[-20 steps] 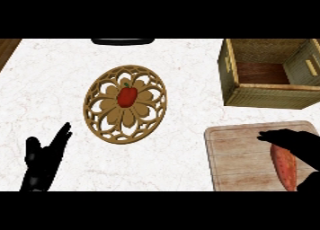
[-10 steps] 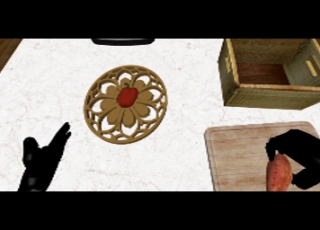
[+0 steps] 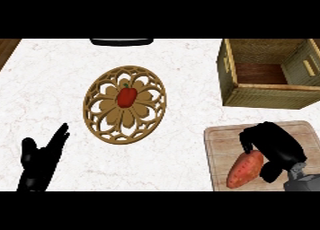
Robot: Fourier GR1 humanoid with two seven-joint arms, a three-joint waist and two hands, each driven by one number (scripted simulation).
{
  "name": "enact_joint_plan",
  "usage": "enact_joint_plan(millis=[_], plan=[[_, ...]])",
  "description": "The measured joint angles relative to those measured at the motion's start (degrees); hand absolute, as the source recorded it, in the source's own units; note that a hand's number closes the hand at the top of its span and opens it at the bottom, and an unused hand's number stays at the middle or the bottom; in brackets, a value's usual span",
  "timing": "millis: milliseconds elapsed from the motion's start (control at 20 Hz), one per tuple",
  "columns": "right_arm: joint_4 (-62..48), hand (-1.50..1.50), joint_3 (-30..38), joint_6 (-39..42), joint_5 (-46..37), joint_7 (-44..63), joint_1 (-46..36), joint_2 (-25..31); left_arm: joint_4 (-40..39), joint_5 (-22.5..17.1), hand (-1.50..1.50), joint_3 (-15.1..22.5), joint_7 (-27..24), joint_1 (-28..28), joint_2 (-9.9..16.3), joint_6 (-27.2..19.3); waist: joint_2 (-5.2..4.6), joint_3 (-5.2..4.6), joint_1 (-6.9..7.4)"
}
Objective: Pick the sweet potato from the cutting board and place it in the basket
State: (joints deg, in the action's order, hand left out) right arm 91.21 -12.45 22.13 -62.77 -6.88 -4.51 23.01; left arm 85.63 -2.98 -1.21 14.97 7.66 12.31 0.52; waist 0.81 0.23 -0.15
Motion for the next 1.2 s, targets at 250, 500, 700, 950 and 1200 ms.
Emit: enact_joint_plan(millis=[250,500,700,950,1200], plan=[[7.1,1.50,-3.7,1.9,-3.3,20.1,-3.8,-14.1,-0.1,0.4,0.00,0.2,0.3,-0.1,-0.2,-0.3,0.09,0.00,-0.08],[14.9,1.50,-2.8,-6.9,8.7,32.4,-6.9,-20.3,0.1,0.3,0.00,0.1,0.9,-0.2,-0.2,-0.2,-0.08,0.33,0.23],[21.7,1.50,-3.2,-13.8,13.0,44.4,-14.5,-22.0,0.1,0.4,0.00,0.1,1.1,-0.4,-0.1,0.1,-0.03,0.20,0.70],[26.8,1.50,-1.2,-14.6,13.1,61.1,-28.1,-22.7,0.0,0.6,0.00,0.3,1.0,-0.6,-0.4,0.1,-0.02,0.11,0.58],[25.5,1.50,6.8,-11.5,12.2,67.2,-42.5,-22.2,-0.6,0.2,0.00,-0.3,0.2,-0.6,-0.4,0.7,-0.05,0.18,0.30]])
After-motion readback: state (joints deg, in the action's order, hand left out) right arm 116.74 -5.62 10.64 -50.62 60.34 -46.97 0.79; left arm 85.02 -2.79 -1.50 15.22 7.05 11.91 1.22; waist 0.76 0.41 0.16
